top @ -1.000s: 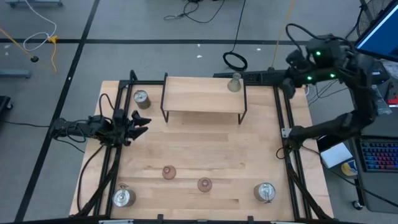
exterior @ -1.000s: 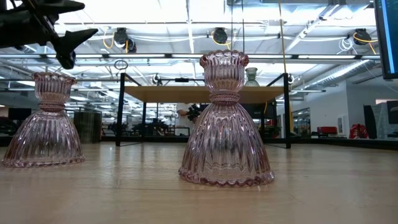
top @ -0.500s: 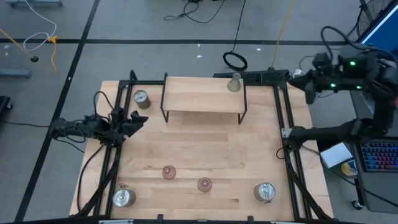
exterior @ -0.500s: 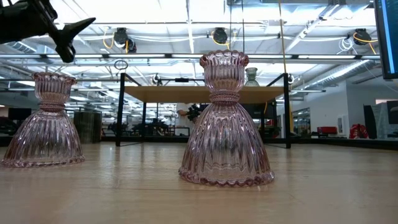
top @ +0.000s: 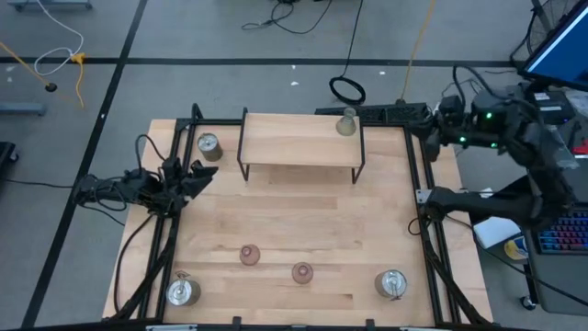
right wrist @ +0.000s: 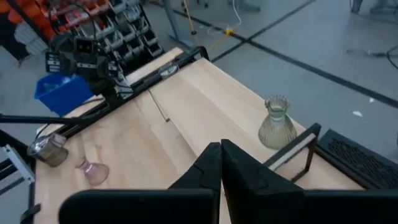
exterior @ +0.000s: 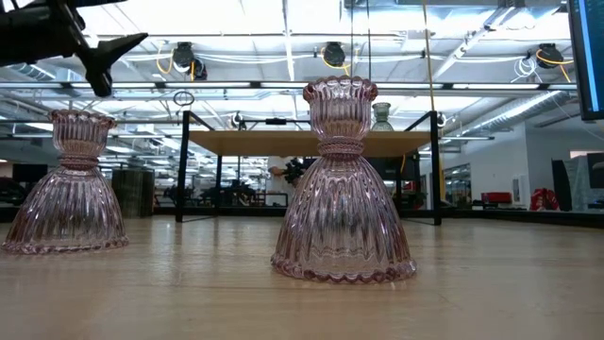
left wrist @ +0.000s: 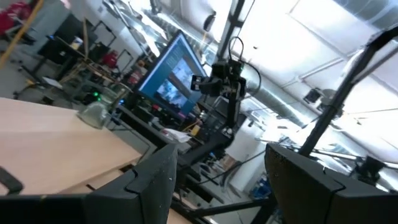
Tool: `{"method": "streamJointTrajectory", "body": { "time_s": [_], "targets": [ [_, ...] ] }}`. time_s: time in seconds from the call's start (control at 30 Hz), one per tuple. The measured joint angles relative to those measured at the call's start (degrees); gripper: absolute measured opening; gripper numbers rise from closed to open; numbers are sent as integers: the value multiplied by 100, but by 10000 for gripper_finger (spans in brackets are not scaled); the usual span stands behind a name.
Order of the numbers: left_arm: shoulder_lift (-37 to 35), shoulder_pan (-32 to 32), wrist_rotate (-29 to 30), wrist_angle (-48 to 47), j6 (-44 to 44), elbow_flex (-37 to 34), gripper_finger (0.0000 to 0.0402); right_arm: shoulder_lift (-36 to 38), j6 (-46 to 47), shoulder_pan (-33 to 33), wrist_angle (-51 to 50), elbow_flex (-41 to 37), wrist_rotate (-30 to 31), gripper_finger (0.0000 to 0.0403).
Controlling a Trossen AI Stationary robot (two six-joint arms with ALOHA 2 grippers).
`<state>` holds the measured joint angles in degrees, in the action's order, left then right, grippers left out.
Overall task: Pick & Place candle stick holders
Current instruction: Put the left pink candle holder on the shelf
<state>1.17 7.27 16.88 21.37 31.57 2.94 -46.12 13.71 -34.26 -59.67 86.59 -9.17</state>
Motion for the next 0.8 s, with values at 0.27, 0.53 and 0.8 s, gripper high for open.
{"method": "streamJointTrajectory", "body": {
  "time_s": [0.27,0.53,0.8],
  "targets": [
    [543,0,280,-28,157,106,244,1020,237,0,1494,-1834,-159,0],
    [1676,0,281,-650,245,997,244,1893,587,0,2712,-3336,-329,0],
    [3019,0,-96,-2353,834,2545,244,2624,816,0,3404,-4399,-315,0]
  ]
}}
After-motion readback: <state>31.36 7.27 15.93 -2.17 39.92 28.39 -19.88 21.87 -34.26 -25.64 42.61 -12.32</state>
